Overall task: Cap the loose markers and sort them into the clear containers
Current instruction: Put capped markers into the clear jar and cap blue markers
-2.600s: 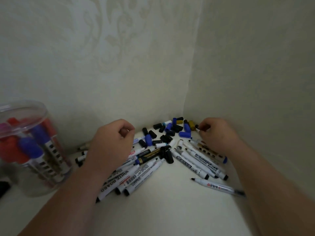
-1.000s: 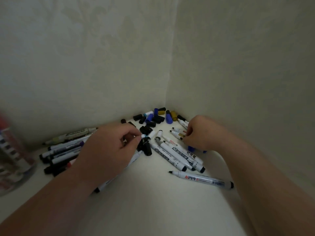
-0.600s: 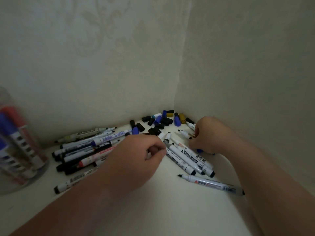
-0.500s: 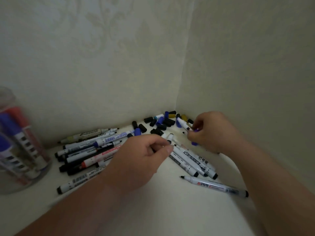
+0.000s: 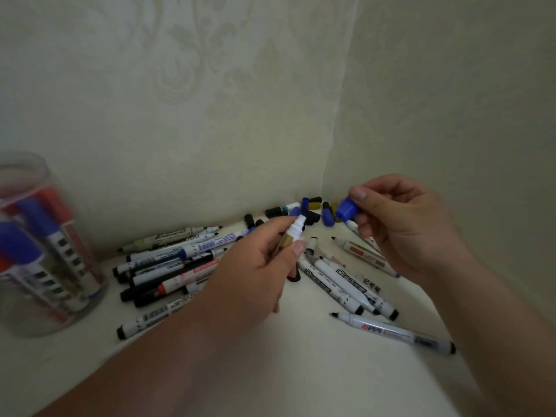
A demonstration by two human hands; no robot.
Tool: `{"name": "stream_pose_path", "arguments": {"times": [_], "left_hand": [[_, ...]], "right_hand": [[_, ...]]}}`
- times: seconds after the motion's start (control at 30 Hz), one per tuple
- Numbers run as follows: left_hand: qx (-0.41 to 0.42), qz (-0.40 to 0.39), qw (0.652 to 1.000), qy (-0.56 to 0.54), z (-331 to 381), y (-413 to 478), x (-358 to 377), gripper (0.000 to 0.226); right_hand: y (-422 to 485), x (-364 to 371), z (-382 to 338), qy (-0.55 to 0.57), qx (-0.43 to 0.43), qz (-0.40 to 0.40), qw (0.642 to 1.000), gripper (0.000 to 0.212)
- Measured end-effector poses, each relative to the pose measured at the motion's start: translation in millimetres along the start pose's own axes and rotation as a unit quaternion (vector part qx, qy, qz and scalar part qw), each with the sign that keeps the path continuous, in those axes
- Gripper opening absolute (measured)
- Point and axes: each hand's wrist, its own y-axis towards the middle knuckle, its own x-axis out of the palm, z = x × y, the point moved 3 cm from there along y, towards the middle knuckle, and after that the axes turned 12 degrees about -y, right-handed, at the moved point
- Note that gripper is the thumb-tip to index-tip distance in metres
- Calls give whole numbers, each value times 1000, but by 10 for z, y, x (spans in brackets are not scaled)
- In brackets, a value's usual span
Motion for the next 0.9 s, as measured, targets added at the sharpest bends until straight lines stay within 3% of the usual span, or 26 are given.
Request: {"name": "stream_pose_path", "arguments": {"times": [0.1,0.37,0.5,0.77,0.9], "left_hand": [[9,0,1000,23,23,-16,35,34],[49,26,997,49,116,-36,16,18],[49,50,997,46,83,-30,-18,27],[74,49,994,71,86,-24,-30,22],[85,30,991,94,113,-38,-38,22]], "right_hand": [[-36,42,-2,10,-9,3,1000,17],[-111,178,80,-63,-16,-62,996,25],[-114,169,76,-35,-8,-88,995,23],[-100,173,117,-2,-5,-80,997,35],[-141,214,107,-38,-10,-105,994,26]]}}
